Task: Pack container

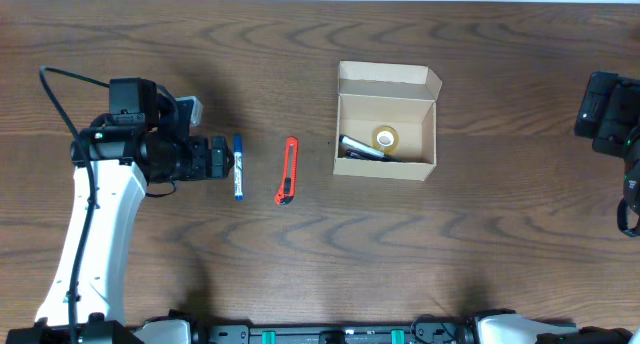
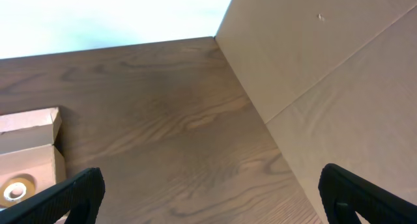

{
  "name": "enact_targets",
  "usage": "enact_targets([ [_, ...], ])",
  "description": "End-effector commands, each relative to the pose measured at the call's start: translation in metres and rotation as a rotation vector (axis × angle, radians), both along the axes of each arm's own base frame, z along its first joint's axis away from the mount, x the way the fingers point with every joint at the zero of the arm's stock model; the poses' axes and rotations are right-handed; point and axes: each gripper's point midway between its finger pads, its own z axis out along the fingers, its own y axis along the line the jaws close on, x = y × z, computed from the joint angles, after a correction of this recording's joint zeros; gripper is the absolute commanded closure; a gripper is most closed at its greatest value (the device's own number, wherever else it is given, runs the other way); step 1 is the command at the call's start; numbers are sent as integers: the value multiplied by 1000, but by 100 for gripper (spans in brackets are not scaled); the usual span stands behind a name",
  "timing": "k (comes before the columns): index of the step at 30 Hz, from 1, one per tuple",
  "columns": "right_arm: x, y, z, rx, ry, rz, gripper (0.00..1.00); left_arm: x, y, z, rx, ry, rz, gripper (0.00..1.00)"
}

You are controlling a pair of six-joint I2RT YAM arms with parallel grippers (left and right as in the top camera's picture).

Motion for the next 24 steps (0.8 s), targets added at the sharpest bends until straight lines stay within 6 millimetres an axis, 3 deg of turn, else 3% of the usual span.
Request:
enact_targets([
  [1,-1,-3,0,0,-3,-20,1,-3,12,-8,105,24,39,4],
  [6,-1,-3,0,0,-3,-20,1,-3,4,-9,246,16,6,4],
  [16,-1,-3,0,0,-3,-20,1,9,-52,0,322,-105,-143,5],
  [24,-1,-3,0,0,-3,-20,1,7,-72,-39,315,6,-183,5],
])
